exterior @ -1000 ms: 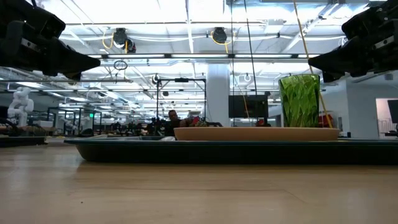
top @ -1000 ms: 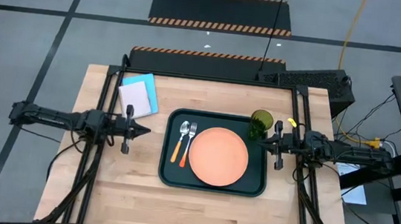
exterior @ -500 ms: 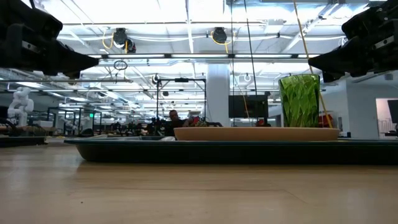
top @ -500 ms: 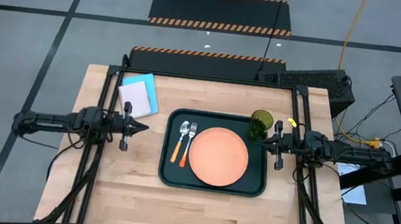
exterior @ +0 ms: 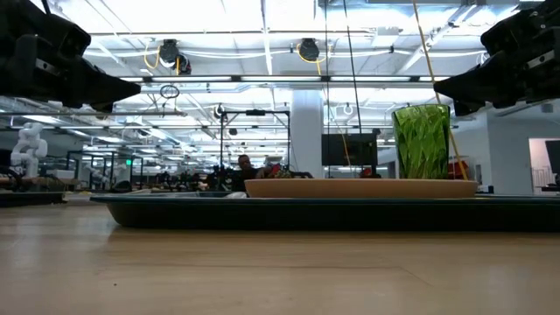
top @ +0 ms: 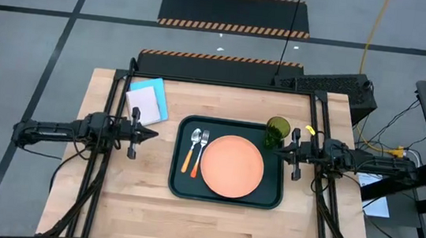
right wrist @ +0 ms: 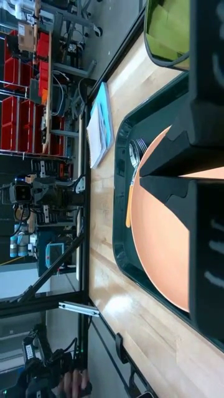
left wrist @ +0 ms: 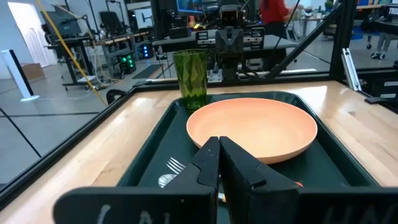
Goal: Pick and place plate/cup/fork/spoon on tray
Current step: Return to Home Position
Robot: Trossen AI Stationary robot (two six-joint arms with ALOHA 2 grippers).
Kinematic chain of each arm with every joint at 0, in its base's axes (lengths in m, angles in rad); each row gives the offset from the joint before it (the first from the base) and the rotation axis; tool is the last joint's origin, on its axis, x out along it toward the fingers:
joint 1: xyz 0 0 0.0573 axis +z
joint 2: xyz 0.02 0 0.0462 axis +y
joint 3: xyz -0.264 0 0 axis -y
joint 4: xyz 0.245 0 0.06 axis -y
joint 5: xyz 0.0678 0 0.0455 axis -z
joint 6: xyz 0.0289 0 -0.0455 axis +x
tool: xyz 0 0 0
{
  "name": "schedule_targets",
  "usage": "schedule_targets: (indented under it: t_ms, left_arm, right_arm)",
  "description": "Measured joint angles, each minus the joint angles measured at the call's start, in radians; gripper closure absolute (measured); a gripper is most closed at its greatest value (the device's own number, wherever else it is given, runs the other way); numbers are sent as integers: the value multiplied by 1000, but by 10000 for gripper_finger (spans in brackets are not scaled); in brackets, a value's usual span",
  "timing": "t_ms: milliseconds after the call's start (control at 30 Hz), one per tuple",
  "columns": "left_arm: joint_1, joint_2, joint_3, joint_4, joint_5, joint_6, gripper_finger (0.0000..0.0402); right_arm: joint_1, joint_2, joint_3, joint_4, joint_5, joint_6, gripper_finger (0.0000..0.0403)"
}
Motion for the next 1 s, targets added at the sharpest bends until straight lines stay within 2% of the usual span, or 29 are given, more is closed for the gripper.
schedule_targets:
  t_ms: [1000]
  left_arm:
    - [0, 0, -1, 0, -3, -11, 387]
  right_arm:
    - [0, 0, 0, 0, 0, 3, 403]
